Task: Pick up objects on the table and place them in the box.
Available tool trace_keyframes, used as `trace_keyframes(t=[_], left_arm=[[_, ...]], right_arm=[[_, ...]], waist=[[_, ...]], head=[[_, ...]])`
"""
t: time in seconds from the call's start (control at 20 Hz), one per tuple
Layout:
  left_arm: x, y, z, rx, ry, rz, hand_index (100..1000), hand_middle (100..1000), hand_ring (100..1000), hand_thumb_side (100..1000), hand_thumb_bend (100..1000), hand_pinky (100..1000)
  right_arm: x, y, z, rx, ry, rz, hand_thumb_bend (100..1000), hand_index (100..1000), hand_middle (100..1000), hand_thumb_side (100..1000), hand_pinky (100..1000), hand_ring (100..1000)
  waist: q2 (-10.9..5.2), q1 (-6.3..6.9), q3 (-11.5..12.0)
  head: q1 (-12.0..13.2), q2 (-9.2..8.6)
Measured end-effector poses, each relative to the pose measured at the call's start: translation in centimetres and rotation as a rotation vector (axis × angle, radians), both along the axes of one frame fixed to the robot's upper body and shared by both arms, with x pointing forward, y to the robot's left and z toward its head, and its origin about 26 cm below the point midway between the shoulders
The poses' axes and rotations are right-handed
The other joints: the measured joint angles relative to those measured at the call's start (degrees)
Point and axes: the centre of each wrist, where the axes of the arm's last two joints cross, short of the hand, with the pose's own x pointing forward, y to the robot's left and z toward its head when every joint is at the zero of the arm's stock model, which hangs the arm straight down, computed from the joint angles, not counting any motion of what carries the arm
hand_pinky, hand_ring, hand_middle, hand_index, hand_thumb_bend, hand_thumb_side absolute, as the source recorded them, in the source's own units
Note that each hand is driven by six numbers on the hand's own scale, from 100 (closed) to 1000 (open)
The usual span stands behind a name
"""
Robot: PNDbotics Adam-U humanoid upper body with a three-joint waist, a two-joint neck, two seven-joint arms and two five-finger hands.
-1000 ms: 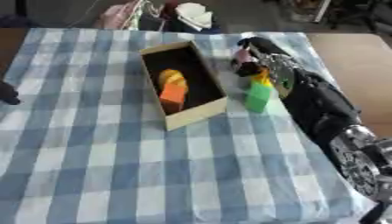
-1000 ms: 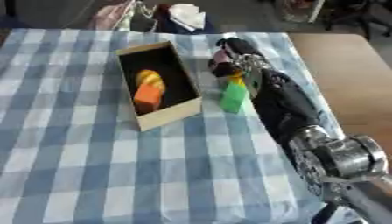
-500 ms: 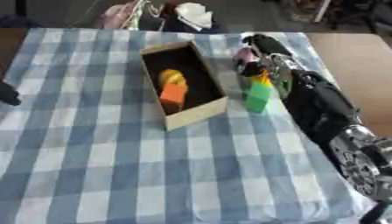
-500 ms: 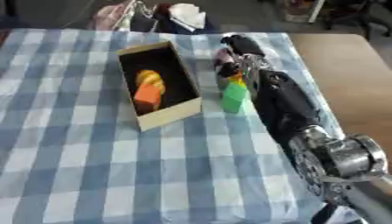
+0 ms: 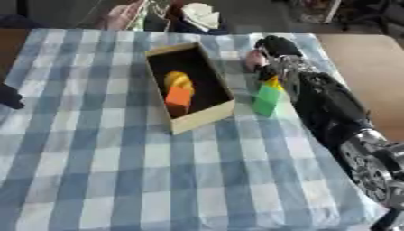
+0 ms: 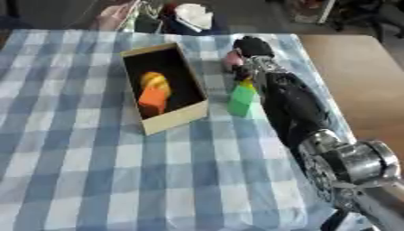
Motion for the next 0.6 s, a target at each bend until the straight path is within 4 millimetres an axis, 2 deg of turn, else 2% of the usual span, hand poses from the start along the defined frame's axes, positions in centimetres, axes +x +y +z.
trace_keyframes(t=[0.25, 0.45, 0.6], left_arm=[[0.0, 0.0, -0.01, 0.001, 0.002, -0.001, 788, 595, 580, 603, 100, 770], [-0.01, 0.0, -0.02, 0.001, 0.003, -0.001, 788, 595, 581, 604, 100, 771], [-0.03, 0.01, -0.06, 0.001, 0.005, -0.001, 789, 597, 581, 602, 100, 771]], right_arm=[[0.0, 0.0, 0.01, -0.007, -0.003, 0.004, 172, 590, 475, 100, 716, 554], [0.02, 0.02, 0.11, -0.015, -0.028, 0.012, 166, 449, 428, 100, 706, 526], [0.02, 0.03, 0.19, -0.015, -0.062, 0.013, 163, 376, 417, 100, 704, 520]], waist=[[0.0, 0.0, 0.1], [0.0, 0.0, 0.1], [0.0, 0.0, 0.1]], head=[[0.0, 0.01], [0.0, 0.01], [0.0, 0.01]])
